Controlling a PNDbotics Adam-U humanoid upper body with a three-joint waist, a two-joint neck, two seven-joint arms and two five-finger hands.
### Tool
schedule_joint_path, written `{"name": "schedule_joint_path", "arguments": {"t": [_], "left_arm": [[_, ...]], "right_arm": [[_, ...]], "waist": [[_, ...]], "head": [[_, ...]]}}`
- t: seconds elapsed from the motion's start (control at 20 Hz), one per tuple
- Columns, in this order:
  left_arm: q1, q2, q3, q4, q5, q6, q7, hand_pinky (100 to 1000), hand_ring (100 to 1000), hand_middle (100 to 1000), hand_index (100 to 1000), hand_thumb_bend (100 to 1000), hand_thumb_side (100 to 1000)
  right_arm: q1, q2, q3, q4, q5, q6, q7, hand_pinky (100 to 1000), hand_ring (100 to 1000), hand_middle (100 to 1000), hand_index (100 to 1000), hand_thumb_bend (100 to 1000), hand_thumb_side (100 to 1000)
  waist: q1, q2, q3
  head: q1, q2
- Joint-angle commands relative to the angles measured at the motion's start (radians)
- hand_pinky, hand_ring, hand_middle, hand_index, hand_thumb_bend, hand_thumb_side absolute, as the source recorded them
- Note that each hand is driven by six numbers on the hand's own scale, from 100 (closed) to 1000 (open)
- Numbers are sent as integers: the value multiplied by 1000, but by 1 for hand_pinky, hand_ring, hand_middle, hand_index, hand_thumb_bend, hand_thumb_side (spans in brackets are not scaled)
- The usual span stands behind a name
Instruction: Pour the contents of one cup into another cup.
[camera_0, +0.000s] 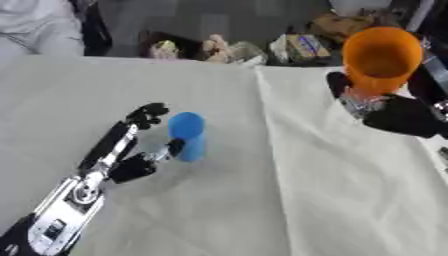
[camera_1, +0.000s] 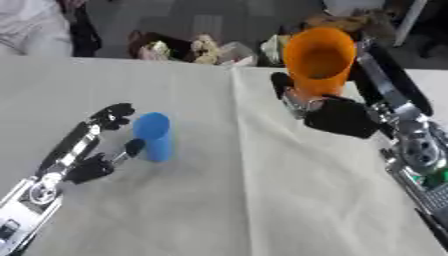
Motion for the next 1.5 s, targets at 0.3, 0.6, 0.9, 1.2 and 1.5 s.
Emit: {"name": "schedule_joint_path", "arguments": {"t": [0.3,0.6,0.9,1.2,1.5], "left_arm": [[-23,3,8,2,-22,-4,-10,863,856,953,941,510,842],[-27,-2,5,16,-36,-6,-18,867,860,956,947,553,856],[-38,-11,3,34,-49,-2,-22,866,858,953,944,549,865],[-46,-14,-3,46,-63,-3,-32,869,860,953,946,548,870],[-56,-18,-7,58,-82,6,-38,876,865,956,954,555,878]], "right_arm": [[-21,-11,-7,-17,-13,2,3,285,543,633,584,100,340],[-23,-9,-7,-15,-13,4,4,286,543,634,585,100,341],[-26,-8,-6,-15,-15,5,4,285,543,634,584,100,342],[-28,-7,-5,-14,-17,6,3,286,544,634,583,100,342],[-31,-6,-4,-14,-20,5,5,284,542,633,582,100,336]], "waist": [[-16,-22,-2],[-18,-21,-4],[-18,-20,-7],[-15,-18,-8],[-14,-17,-10]], "head": [[3,-9],[6,-12],[10,-15],[11,-16],[12,-17]]}}
